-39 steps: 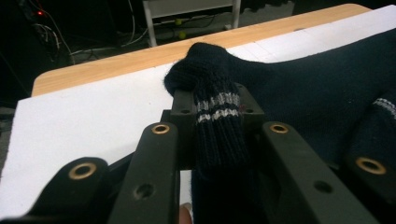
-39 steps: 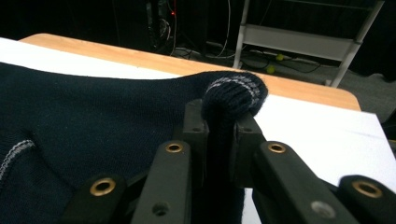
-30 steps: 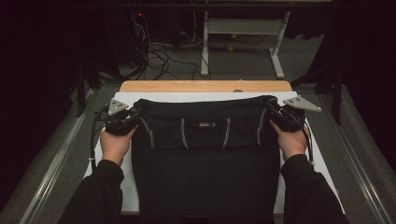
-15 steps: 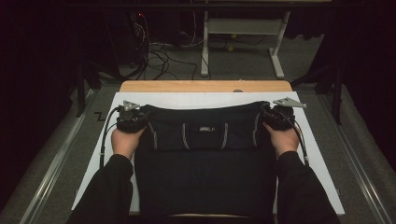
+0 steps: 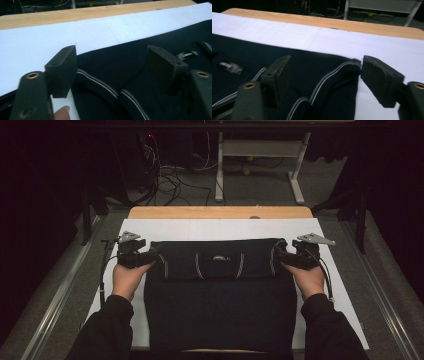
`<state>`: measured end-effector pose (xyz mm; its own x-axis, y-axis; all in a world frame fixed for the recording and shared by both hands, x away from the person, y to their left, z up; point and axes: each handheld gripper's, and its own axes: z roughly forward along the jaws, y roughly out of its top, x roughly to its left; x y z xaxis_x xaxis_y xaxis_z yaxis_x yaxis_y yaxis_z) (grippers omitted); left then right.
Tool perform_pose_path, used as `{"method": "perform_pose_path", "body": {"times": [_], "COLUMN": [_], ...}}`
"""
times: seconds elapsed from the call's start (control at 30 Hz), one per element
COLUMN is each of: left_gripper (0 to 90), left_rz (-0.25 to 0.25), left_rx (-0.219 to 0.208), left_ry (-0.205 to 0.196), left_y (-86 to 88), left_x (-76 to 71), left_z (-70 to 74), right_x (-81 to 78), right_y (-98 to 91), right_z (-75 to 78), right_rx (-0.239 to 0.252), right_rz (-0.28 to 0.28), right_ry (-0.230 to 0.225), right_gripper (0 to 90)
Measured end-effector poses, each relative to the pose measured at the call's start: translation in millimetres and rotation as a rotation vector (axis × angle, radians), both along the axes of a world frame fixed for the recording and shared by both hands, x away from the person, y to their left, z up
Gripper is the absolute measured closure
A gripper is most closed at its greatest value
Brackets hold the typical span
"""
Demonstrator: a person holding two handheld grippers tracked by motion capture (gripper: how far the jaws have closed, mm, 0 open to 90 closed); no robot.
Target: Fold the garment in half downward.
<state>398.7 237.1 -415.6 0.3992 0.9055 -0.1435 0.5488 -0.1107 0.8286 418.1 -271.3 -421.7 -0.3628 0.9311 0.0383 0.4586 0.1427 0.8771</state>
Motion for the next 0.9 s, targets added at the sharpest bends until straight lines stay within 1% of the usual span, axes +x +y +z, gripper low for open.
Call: {"method": "perform_pose_path", "body": {"times": [0.03,0.1,0.17,0.2,0.27,0.3,0.33,0.4,0.47,0.5,0.53,0.6,0.67,0.73,0.8,0.83,0.87,0.9], "left_gripper": [19.7,13.7,11.7,9.7,1.8,0.0,0.0,0.0,0.0,0.0,0.0,0.0,0.5,9.7,25.9,30.9,34.8,39.4], "left_rz": [0.000,-0.011,-0.023,-0.030,-0.047,-0.051,-0.062,-0.078,-0.101,-0.114,-0.125,-0.148,-0.146,-0.145,-0.134,-0.125,-0.119,-0.111], "left_rx": [0.012,-0.001,-0.001,-0.004,-0.019,-0.018,-0.014,-0.016,-0.004,0.009,0.020,0.025,0.041,0.044,0.067,0.072,0.076,0.080], "left_ry": [0.000,0.008,0.015,0.027,0.057,0.062,0.070,0.078,0.092,0.105,0.115,0.140,0.143,0.171,0.220,0.230,0.231,0.226], "left_y": [-1.3,-2.7,-4.7,-5.7,-6.5,-6.9,-7.9,-9.7,-13.9,-16.2,-18.7,-22.7,-25.5,-27.7,-30.1,-31.0,-31.3,-31.1], "left_x": [-2.0,-4.5,-8.0,-9.2,-10.4,-11.0,-12.4,-14.4,-16.1,-16.5,-16.8,-17.2,-18.8,-19.5,-18.7,-18.6,-18.7,-19.5], "left_z": [-0.7,-3.4,-8.4,-12.3,-19.4,-21.9,-25.7,-31.0,-37.2,-39.7,-42.4,-46.9,-49.8,-53.4,-56.8,-58.1,-58.9,-59.7], "right_x": [-2.7,-9.4,-15.8,-18.0,-22.4,-24.5,-25.6,-27.8,-29.3,-29.5,-29.6,-29.1,-28.9,-28.8,-28.5,-27.7,-26.9,-26.5], "right_y": [-0.1,0.7,1.4,2.0,3.6,4.6,5.0,5.5,5.6,5.6,6.2,6.7,8.0,9.1,10.1,10.7,10.9,11.0], "right_z": [-0.6,-2.2,-3.9,-4.9,-8.3,-10.9,-12.2,-16.2,-19.2,-21.1,-23.0,-26.9,-31.8,-36.6,-39.9,-41.6,-43.4,-44.6], "right_rx": [-0.001,0.000,0.008,0.011,0.004,0.004,0.005,0.024,0.033,0.038,0.041,0.037,0.034,0.034,0.024,0.014,0.015,0.016], "right_rz": [0.009,0.032,0.050,0.056,0.070,0.079,0.083,0.099,0.103,0.105,0.102,0.106,0.107,0.117,0.128,0.130,0.138,0.142], "right_ry": [0.003,0.011,0.000,0.000,0.009,0.013,0.018,0.026,0.034,0.037,0.050,0.066,0.091,0.119,0.144,0.169,0.197,0.211], "right_gripper": [20.8,18.2,16.6,15.4,11.8,8.6,6.6,2.0,0.4,0.4,0.4,0.6,2.8,9.8,20.1,27.4,34.1,39.9]}}
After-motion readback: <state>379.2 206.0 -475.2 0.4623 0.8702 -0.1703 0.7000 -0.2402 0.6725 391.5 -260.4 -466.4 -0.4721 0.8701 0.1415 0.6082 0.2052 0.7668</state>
